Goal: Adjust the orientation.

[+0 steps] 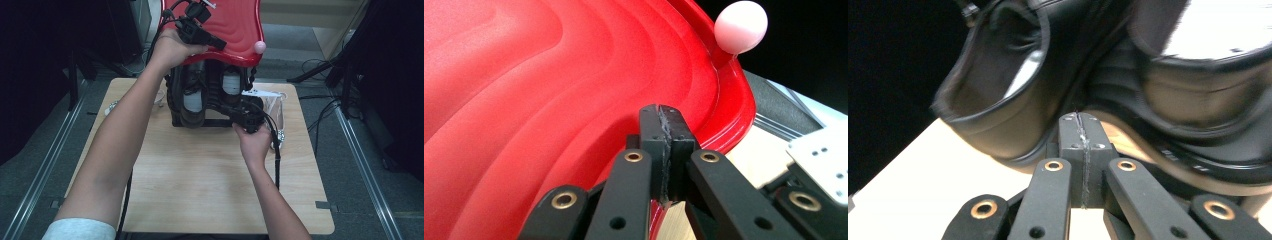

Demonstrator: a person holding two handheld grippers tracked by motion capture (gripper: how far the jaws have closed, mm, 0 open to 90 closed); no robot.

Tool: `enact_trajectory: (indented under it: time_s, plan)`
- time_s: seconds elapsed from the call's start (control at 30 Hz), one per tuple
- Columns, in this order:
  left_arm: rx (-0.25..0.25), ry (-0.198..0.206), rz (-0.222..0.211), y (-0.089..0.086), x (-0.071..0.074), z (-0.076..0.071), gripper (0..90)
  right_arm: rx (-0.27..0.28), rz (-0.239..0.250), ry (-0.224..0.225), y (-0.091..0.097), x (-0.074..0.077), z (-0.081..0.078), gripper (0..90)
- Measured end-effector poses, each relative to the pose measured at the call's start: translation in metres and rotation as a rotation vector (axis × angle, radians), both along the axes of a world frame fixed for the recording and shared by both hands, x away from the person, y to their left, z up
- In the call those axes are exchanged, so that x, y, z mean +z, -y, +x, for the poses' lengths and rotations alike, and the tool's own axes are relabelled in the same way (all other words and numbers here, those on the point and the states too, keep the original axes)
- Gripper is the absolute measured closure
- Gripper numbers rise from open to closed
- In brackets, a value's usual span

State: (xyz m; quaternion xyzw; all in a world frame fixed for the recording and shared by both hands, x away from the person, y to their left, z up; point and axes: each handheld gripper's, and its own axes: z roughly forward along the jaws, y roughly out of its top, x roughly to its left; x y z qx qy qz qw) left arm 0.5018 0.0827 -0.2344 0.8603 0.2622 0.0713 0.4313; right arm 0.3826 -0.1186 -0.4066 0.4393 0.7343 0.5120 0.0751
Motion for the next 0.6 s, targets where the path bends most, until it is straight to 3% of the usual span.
enact_trajectory:
  time_s: [0.3, 0.6]
  plan:
    - [0.002, -0.002, -0.002, 0.000, 0.000, 0.000, 89.7, 0.099, -0.034, -0.009, -0.027, -0.011, -0.019, 90.0]
    - [0.006, 0.004, -0.002, 0.000, 0.000, 0.000, 89.7, 0.169, -0.032, -0.021, -0.053, -0.020, -0.024, 90.0]
